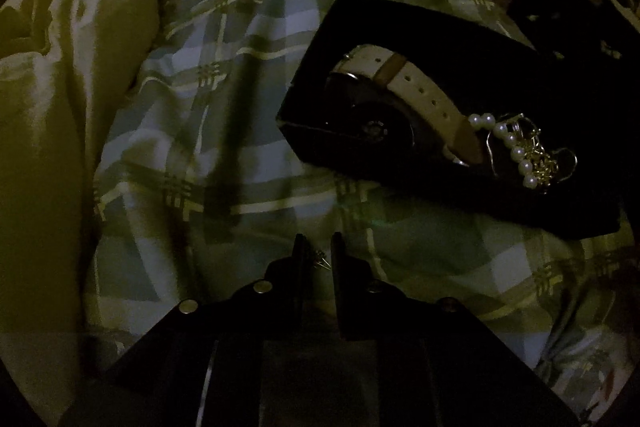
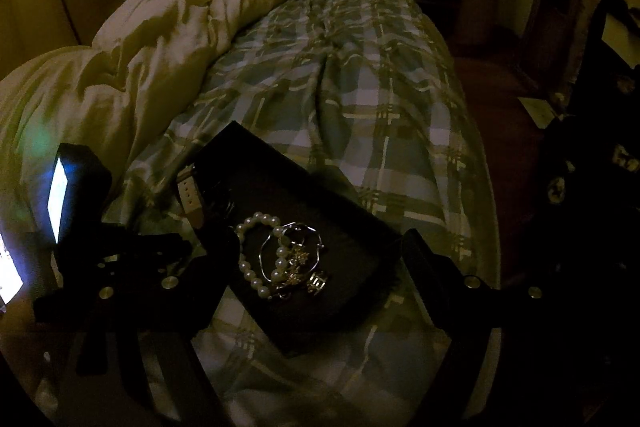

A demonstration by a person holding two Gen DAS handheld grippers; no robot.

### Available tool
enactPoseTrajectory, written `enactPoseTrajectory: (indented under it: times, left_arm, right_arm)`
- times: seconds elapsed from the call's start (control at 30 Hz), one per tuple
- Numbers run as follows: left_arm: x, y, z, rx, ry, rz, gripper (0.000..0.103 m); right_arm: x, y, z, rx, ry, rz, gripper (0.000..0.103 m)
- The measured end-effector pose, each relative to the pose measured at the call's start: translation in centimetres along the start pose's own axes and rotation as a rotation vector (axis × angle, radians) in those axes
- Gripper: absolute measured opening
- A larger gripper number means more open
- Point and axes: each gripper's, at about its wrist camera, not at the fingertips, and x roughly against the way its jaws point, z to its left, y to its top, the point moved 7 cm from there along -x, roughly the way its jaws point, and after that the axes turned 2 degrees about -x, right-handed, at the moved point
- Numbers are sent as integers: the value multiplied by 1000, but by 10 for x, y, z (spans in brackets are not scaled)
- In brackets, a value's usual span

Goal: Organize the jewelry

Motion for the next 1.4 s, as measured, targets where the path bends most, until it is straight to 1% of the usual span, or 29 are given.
enactPoseTrajectory:
  times: [0.2, 0.33, 0.43, 0.57, 0.67, 0.83, 0.93, 1.07, 1.13, 1.23, 1.3, 1.4]
  left_arm:
    - [-4, -2, -2, -7, -2, 3, 12]
    - [-5, -3, -4, -10, -2, 5, 10]
    - [-3, -4, -5, -1, -4, 4, 9]
    - [5, -4, -1, 35, -4, -10, 9]
    - [19, 2, 7, 75, -24, -50, 9]
    - [52, 21, 13, 128, -81, -152, 9]
    - [70, 30, 4, 132, -117, -196, 9]
    - [81, 48, -17, 110, -161, -224, 9]
    - [84, 53, -32, 88, -173, -230, 9]
    - [85, 63, -52, 37, -166, -237, 9]
    - [82, 65, -56, 36, -184, -229, 9]
    - [77, 66, -66, 13, -186, -218, 9]
  right_arm:
    - [-1, -1, 2, 5, 6, 6, 83]
    - [-1, -1, 3, 0, 8, 5, 82]
    - [-1, -2, 2, -2, 9, 5, 83]
    - [-1, -2, 1, -1, 9, 4, 83]
    - [-1, -2, 1, -3, 9, 4, 82]
    - [1, 2, 0, -11, 10, -2, 82]
    - [3, 4, -3, -18, 10, -8, 82]
    - [6, 8, -8, -16, -7, -22, 83]
    - [9, 11, -12, -23, -13, -31, 83]
    - [13, 15, -19, -34, -30, -49, 83]
    - [15, 18, -24, -43, -37, -58, 83]
    - [17, 20, -30, -56, -42, -67, 83]
